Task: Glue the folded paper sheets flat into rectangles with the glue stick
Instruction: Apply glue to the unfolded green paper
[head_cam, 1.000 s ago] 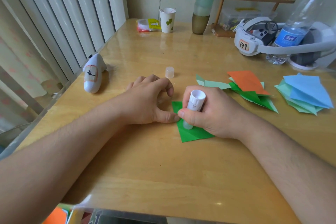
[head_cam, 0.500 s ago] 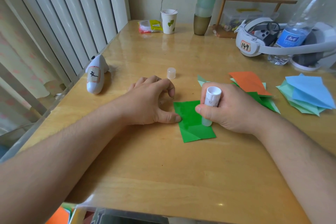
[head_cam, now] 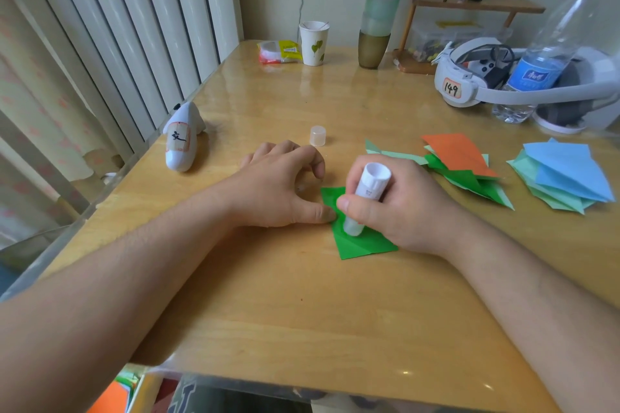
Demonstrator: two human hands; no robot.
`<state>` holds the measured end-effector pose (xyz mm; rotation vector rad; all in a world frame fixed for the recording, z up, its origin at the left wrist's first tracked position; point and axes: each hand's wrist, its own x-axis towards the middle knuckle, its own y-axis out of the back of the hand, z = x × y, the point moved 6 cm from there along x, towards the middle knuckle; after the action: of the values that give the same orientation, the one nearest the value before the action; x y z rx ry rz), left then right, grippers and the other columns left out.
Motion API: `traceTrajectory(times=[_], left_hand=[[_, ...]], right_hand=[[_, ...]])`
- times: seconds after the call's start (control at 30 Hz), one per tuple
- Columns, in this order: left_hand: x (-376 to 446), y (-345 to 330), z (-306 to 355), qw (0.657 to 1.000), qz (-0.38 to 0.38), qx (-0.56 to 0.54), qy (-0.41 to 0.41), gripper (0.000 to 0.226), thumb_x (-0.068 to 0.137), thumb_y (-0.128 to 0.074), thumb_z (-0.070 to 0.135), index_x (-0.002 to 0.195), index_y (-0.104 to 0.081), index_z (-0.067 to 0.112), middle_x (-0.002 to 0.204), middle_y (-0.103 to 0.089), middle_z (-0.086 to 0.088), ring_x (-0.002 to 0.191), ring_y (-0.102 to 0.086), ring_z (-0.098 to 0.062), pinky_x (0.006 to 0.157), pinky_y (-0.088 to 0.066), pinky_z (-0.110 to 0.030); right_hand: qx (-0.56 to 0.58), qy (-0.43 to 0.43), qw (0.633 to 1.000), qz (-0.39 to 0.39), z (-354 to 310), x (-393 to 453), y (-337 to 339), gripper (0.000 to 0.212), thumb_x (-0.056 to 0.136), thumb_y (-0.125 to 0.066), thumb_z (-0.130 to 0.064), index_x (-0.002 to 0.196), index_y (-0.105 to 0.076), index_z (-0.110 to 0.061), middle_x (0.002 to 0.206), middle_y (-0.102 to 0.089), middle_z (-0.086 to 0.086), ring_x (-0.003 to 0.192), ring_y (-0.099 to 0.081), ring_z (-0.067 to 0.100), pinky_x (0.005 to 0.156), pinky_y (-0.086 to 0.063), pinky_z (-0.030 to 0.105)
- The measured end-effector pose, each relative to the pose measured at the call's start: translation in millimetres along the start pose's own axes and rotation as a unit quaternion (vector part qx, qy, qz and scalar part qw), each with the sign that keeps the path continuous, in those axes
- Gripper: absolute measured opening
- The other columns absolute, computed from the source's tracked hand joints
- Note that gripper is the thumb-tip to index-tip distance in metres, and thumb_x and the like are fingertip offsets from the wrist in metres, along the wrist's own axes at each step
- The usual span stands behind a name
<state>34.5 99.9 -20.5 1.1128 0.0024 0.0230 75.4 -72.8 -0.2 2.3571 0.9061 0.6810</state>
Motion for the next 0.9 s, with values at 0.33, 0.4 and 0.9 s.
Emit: traceTrajectory(times=[0.33, 0.4, 0.9], left_hand=[[0.4, -1.8, -1.1, 1.000, 0.003, 0.007, -0.002, 0.069, 0.052, -0.071, 0.084, 0.105, -0.045, 0.048, 0.117, -0.043, 0.019, 0.115, -0.033, -0.015, 0.107, -0.031, -0.042], [0.3, -1.7, -1.0, 1.000, 0.006, 0.006, -0.004, 0.066, 0.055, -0.074, 0.080, 0.105, -0.046, 0.047, 0.118, -0.043, 0.018, 0.116, -0.032, -0.015, 0.108, -0.031, -0.043], [0.4, -0.6, -1.2, 1.000, -0.003, -0.002, -0.013, 0.063, 0.059, -0.076, 0.078, 0.105, -0.047, 0.048, 0.122, -0.043, 0.018, 0.119, -0.032, -0.014, 0.111, -0.031, -0.044]], right_hand=[[-0.071, -0.006, 0.996, -0.048, -7.1, -3.9, 3.3, 0.030, 0.081, -0.080, -0.033, 0.072, -0.057, -0.016, 0.064, -0.055, 0.003, 0.058, -0.040, 0.008, 0.053, -0.033, 0.020], [-0.069, -0.017, 0.996, -0.044, -1.7, -4.5, 9.8, 0.032, 0.076, -0.078, -0.040, 0.070, -0.057, -0.016, 0.063, -0.055, 0.004, 0.059, -0.043, 0.014, 0.056, -0.037, 0.027], [0.006, -0.031, 0.997, 0.073, 17.4, -2.1, 42.8, 0.031, 0.075, -0.068, -0.025, 0.068, -0.048, -0.002, 0.055, -0.049, 0.010, 0.056, -0.044, 0.012, 0.055, -0.037, 0.033]])
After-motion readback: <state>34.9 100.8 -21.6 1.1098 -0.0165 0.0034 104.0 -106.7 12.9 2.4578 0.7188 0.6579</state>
